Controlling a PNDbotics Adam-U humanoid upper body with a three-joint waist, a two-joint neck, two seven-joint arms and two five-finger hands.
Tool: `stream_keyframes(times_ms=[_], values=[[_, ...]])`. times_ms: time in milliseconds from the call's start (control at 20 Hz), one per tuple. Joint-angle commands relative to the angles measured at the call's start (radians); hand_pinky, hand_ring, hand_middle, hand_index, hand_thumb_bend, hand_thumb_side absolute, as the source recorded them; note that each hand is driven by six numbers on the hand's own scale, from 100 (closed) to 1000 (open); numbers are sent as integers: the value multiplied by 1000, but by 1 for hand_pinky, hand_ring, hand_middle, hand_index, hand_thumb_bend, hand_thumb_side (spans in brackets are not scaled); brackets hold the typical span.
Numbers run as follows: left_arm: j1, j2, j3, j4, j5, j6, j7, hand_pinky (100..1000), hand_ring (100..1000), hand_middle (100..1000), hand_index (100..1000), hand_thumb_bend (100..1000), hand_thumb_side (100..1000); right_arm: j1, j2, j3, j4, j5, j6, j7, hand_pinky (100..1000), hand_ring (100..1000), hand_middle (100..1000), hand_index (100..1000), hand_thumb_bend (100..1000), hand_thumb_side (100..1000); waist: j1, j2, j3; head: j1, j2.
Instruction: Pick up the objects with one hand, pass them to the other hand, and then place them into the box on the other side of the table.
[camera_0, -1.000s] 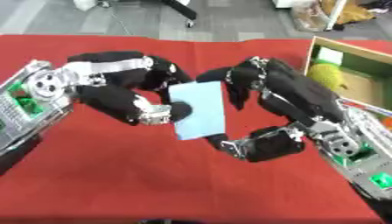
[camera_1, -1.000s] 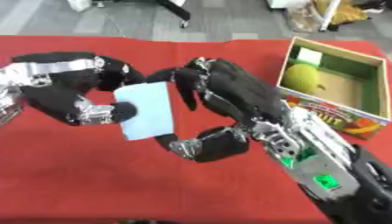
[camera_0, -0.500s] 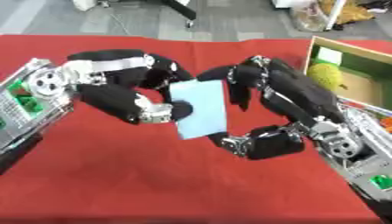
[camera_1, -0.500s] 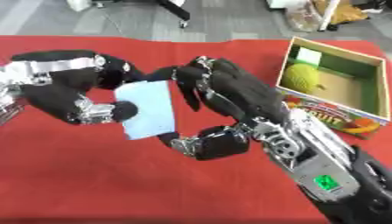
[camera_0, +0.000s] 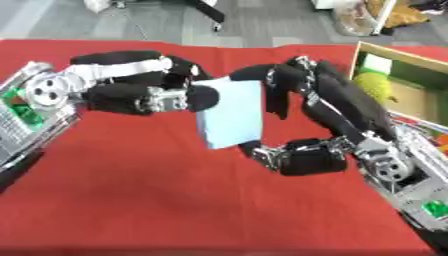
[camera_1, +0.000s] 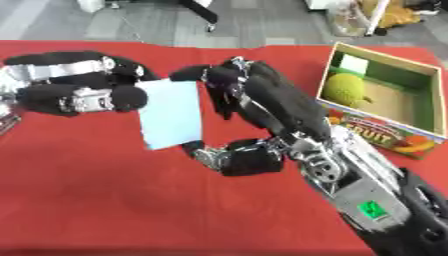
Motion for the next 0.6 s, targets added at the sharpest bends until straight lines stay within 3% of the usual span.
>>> stream_keyframes(times_ms=[50, 350, 600], values=[[2, 53, 63, -17, -53, 0, 40, 917, 787, 808, 861, 533, 906, -12, -18, -25, -15, 6, 2, -15, 294, 406, 227, 386, 119, 168, 13, -20, 2, -6, 6], [62, 94, 182, -17, -60, 35, 208, 938, 817, 835, 874, 536, 940, -6, -26, -45, -15, 19, 0, -33, 297, 405, 227, 384, 131, 150, 11, -21, 5, -17, 6], [133, 119, 272, -17, 3, -6, 342, 941, 816, 835, 876, 532, 923, 10, -42, -78, -15, 39, 1, -59, 303, 406, 229, 385, 147, 134, 8, -20, 9, -24, 6]])
